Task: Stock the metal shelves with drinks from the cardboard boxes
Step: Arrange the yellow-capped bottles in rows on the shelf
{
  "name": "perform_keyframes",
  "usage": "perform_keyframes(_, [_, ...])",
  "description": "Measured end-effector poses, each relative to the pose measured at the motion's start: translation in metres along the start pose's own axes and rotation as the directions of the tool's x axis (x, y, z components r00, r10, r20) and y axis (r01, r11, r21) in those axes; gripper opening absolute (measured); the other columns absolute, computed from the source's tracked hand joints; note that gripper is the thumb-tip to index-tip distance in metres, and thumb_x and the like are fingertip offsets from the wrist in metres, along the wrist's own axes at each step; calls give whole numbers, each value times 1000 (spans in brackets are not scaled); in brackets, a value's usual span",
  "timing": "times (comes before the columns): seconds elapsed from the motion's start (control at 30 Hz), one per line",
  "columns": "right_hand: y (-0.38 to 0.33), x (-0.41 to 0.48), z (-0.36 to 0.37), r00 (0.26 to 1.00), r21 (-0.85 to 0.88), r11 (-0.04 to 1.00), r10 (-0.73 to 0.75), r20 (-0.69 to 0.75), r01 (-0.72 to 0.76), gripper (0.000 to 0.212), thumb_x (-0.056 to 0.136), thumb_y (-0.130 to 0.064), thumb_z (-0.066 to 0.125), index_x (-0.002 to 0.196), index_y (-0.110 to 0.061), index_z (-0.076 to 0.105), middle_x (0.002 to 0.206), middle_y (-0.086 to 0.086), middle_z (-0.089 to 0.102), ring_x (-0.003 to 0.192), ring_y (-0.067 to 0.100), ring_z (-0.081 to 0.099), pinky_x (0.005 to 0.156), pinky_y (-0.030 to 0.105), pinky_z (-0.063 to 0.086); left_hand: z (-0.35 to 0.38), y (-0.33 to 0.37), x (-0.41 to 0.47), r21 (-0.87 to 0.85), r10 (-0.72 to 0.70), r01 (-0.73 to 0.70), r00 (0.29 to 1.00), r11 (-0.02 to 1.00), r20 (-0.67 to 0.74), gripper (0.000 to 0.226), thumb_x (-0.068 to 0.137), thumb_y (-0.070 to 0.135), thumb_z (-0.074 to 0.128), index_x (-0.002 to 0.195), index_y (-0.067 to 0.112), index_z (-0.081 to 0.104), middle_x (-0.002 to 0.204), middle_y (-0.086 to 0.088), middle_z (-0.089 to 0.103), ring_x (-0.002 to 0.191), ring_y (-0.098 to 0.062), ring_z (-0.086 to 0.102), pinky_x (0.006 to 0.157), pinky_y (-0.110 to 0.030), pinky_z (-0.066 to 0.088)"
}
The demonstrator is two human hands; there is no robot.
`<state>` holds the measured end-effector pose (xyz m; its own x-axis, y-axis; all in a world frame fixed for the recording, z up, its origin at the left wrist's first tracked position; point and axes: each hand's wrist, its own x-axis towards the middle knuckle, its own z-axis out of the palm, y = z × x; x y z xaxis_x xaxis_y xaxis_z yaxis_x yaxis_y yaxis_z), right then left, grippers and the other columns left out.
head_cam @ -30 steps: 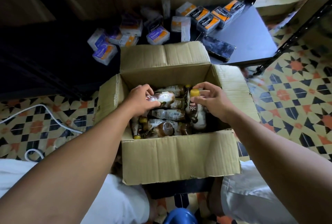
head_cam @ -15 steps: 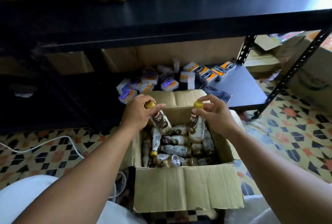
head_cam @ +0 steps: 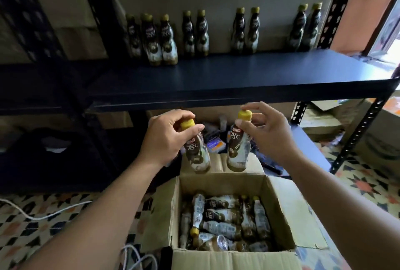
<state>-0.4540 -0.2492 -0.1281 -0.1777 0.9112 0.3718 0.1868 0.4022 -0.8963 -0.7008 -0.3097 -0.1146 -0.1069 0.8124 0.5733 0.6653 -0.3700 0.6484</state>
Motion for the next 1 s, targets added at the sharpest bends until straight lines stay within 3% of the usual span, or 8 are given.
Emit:
perform_keyframes(0.1, [-28, 24, -1, 995, -44, 995, -94, -25, 92, 23, 89, -27, 80, 106, -38, 69, 92, -7, 78, 80, 16, 75, 79, 48, 62, -22, 18, 29, -3, 68, -69, 997, 998, -42, 27, 77, 35, 87, 99, 21, 77, 92, 15, 73, 88, -3, 69, 80, -18, 53])
perform_keyframes(0.3, [-84, 72, 0, 969, -172, 960, -236, -71, 221, 19, 91, -32, 76, 106, -40, 68, 83, -7, 76, 78, 25, 70, 79, 43, 59, -59, 50, 94, 72, 182, -177, 980, 982, -74, 28, 81, 37, 84, 100, 17, 78, 88, 9, 74, 83, -7, 68, 79, -25, 56])
perform_keyframes(0.4, [-102, 98, 1, 954, -237, 935, -290, -77, 265, 23, 91, -35, 75, 113, -39, 69, 86, -10, 75, 78, 11, 70, 79, 39, 60, -71, 62, 125, 125, 230, -220, 970, 967, -72, 30, 83, 40, 82, 98, 16, 77, 87, 8, 73, 81, -7, 67, 80, -28, 56])
perform_keyframes(0.6, [-119, 144, 11, 956, -275, 925, -287, -61, 261, 24, 93, -34, 73, 116, -39, 69, 92, -11, 74, 89, 12, 71, 85, 39, 60, -70, 64, 179, 238, 267, -246, 962, 939, -61, 25, 84, 40, 80, 95, 18, 76, 84, 9, 71, 79, -5, 65, 78, -25, 54])
perform_keyframes(0.8, [-107, 179, 16, 969, -304, 926, -245, -32, 224, 26, 94, -30, 72, 118, -38, 67, 95, -2, 75, 87, 24, 71, 77, 34, 58, -55, 37, 214, 312, 218, -232, 973, 921, 79, 23, 87, 46, 74, 102, 28, 75, 96, 13, 72, 98, -12, 65, 97, -41, 51])
perform_keyframes(0.93, [-95, 195, 19, 970, -268, 938, -240, -40, 221, 24, 96, -32, 70, 119, -38, 68, 94, -3, 76, 88, 24, 71, 80, 39, 58, -45, 29, 222, 252, 185, -202, 978, 946, 92, 28, 93, 36, 72, 117, 22, 74, 110, 10, 72, 104, -2, 63, 99, -31, 50])
perform_keyframes(1.0, [-84, 197, 23, 964, -253, 935, -265, -25, 250, 32, 97, -36, 68, 128, -40, 64, 92, -5, 75, 86, 19, 71, 81, 39, 59, -37, 23, 218, 205, 179, -193, 980, 960, 85, 38, 94, 38, 71, 129, 24, 68, 115, 14, 69, 104, 9, 57, 99, -18, 46])
